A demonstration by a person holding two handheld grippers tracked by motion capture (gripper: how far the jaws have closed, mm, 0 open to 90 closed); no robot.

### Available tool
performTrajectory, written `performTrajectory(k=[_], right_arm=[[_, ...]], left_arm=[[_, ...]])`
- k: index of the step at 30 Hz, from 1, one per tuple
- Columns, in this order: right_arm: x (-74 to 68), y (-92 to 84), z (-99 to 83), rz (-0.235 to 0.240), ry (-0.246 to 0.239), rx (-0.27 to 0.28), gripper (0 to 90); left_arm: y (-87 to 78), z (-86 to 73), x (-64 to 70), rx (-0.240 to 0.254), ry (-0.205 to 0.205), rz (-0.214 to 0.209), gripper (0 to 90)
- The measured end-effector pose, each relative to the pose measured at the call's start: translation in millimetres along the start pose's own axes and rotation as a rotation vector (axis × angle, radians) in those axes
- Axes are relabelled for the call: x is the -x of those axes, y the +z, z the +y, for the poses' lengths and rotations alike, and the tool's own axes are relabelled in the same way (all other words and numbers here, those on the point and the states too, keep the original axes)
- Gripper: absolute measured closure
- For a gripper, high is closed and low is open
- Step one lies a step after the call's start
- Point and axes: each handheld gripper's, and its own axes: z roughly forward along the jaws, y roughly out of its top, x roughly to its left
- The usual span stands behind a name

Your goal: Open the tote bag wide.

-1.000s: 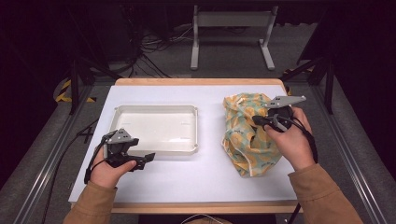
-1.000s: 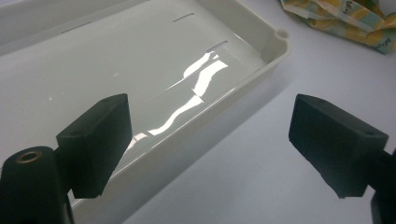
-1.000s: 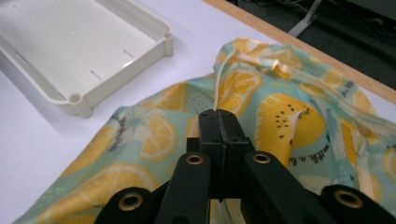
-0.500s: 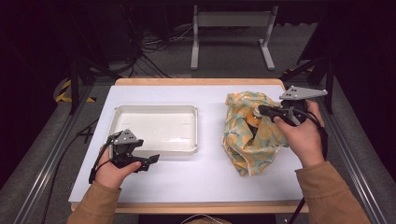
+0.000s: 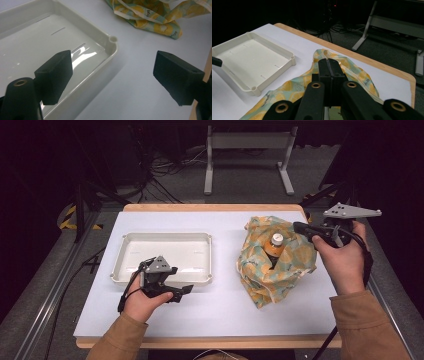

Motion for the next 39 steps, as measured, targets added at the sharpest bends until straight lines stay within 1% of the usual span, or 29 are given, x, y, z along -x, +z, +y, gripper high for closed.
performTrajectory(k=[1, 2, 3, 5, 6, 7, 8, 9, 11, 13, 14, 17, 20, 21, 23, 27, 28, 30, 34, 36, 37, 38, 39], right_arm=[[2.1, -1.6, -0.6, -0.001, 0.01, 0.004, 90.0], [2.1, -1.6, -0.6, -0.001, 0.01, 0.004, 90.0], [6.8, -5.2, -2.4, -0.003, 0.026, 0.013, 90.0], [8.7, -7.2, -3.4, -0.01, 0.031, 0.016, 90.0], [10.4, -8.7, -4.2, -0.011, 0.033, 0.021, 90.0], [11.5, -10.0, -4.7, -0.014, 0.039, 0.025, 90.0], [12.8, -11.7, -5.3, -0.019, 0.043, 0.026, 90.0], [14.5, -13.0, -6.0, -0.021, 0.046, 0.032, 90.0], [16.1, -14.6, -6.7, -0.026, 0.054, 0.034, 90.0], [22.1, -17.7, -9.9, -0.034, 0.071, 0.04, 90.0], [22.1, -17.7, -9.9, -0.034, 0.071, 0.04, 90.0], [27.2, -19.7, -14.5, -0.044, 0.089, 0.041, 90.0], [30.1, -20.5, -17.8, -0.046, 0.097, 0.042, 90.0], [30.6, -20.8, -18.4, -0.046, 0.099, 0.042, 90.0], [31.1, -21.4, -19.2, -0.048, 0.1, 0.041, 90.0], [32.0, -22.7, -20.0, -0.05, 0.101, 0.041, 90.0], [32.4, -22.8, -20.4, -0.05, 0.1, 0.041, 90.0], [33.0, -22.9, -21.6, -0.05, 0.103, 0.04, 90.0], [33.9, -22.7, -23.8, -0.052, 0.105, 0.041, 90.0], [34.7, -22.8, -24.9, -0.051, 0.11, 0.042, 90.0], [35.2, -22.8, -25.6, -0.052, 0.114, 0.042, 90.0], [35.2, -22.8, -25.6, -0.052, 0.114, 0.042, 90.0], [35.7, -22.4, -26.7, -0.051, 0.116, 0.043, 90.0]], left_arm=[[3.8, 2.6, 2.6, 0.002, 0.008, -0.01, 17.2], [3.8, 2.6, 2.6, 0.002, 0.008, -0.01, 17.7], [7.8, 5.5, 5.4, 0.004, 0.01, -0.018, 17.9], [17.1, 13.2, 11.0, 0.008, 0.03, -0.034, 18.2], [20.1, 16.1, 13.7, 0.009, 0.034, -0.043, 18.6], [20.1, 16.1, 13.7, 0.009, 0.034, -0.043, 18.7], [26.1, 21.6, 18.4, 0.021, 0.051, -0.054, 19.0], [28.9, 24.0, 20.1, 0.024, 0.059, -0.063, 19.3], [31.8, 26.0, 21.9, 0.027, 0.063, -0.071, 19.9], [40.0, 31.5, 26.2, 0.04, 0.076, -0.077, 20.6], [40.0, 31.5, 26.2, 0.04, 0.076, -0.077, 20.9], [49.6, 38.0, 31.1, 0.066, 0.084, -0.096, 22.1], [60.2, 47.3, 36.8, 0.084, 0.099, -0.124, 23.3], [64.8, 51.8, 39.8, 0.092, 0.113, -0.132, 23.7], [70.5, 58.0, 44.1, 0.1, 0.126, -0.147, 24.1], [84.0, 70.6, 53.1, 0.123, 0.168, -0.176, 24.3], [87.9, 73.4, 55.1, 0.132, 0.174, -0.189, 24.5], [93.5, 76.7, 57.5, 0.138, 0.175, -0.203, 24.8], [105.5, 82.6, 62.6, 0.139, 0.189, -0.219, 24.7], [112.4, 84.9, 65.0, 0.139, 0.197, -0.22, 25.2], [115.9, 86.2, 65.9, 0.137, 0.202, -0.22, 26.2], [115.9, 86.2, 65.9, 0.137, 0.202, -0.22, 27.6], [122.0, 88.7, 67.5, 0.131, 0.215, -0.217, 30.3]])
